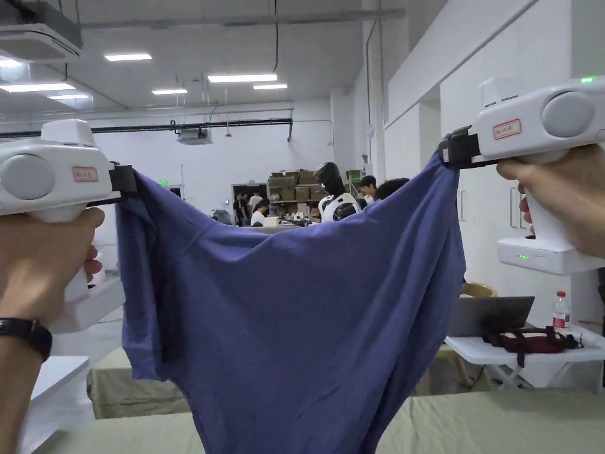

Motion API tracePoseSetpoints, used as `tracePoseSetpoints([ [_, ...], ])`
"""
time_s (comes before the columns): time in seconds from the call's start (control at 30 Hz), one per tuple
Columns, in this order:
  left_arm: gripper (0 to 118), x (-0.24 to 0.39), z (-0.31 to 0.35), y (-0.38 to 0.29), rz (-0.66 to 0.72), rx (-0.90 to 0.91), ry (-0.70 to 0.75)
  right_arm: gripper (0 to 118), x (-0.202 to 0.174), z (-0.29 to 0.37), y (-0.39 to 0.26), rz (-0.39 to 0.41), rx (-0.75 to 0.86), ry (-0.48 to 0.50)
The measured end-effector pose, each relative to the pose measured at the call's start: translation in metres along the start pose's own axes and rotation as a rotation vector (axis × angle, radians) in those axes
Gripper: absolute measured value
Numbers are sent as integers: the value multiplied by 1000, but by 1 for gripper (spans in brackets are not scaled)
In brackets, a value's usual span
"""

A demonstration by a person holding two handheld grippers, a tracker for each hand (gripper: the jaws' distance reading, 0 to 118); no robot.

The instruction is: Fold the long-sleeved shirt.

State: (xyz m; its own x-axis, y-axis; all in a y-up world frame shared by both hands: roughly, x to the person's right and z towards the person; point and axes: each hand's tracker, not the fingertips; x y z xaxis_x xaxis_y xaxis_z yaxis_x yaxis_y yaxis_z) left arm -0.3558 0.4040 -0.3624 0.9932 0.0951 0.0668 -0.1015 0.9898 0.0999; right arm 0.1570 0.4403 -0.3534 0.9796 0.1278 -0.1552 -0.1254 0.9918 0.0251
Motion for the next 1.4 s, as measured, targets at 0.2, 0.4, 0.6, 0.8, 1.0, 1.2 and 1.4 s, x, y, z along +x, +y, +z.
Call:
tracePoseSetpoints([
  [0.2,4,6,0,16,-5,20,-2,10,1,7,25,20,22,-14],
  [0.4,4,5,-12,14,12,14,-12,10,9,-2,28,13,28,-36],
  [0.6,4,4,-37,11,14,8,-6,10,19,-27,27,18,22,-60],
  [0.8,4,2,-76,4,21,1,6,10,29,-77,28,21,12,-80],
  [1.0,4,9,-125,1,11,7,21,10,33,-138,35,33,13,-90],
  [1.2,4,14,-177,0,-8,22,24,10,34,-199,36,50,30,-101],
  [1.4,4,12,-222,-11,-25,28,35,10,38,-254,31,63,28,-112],
])
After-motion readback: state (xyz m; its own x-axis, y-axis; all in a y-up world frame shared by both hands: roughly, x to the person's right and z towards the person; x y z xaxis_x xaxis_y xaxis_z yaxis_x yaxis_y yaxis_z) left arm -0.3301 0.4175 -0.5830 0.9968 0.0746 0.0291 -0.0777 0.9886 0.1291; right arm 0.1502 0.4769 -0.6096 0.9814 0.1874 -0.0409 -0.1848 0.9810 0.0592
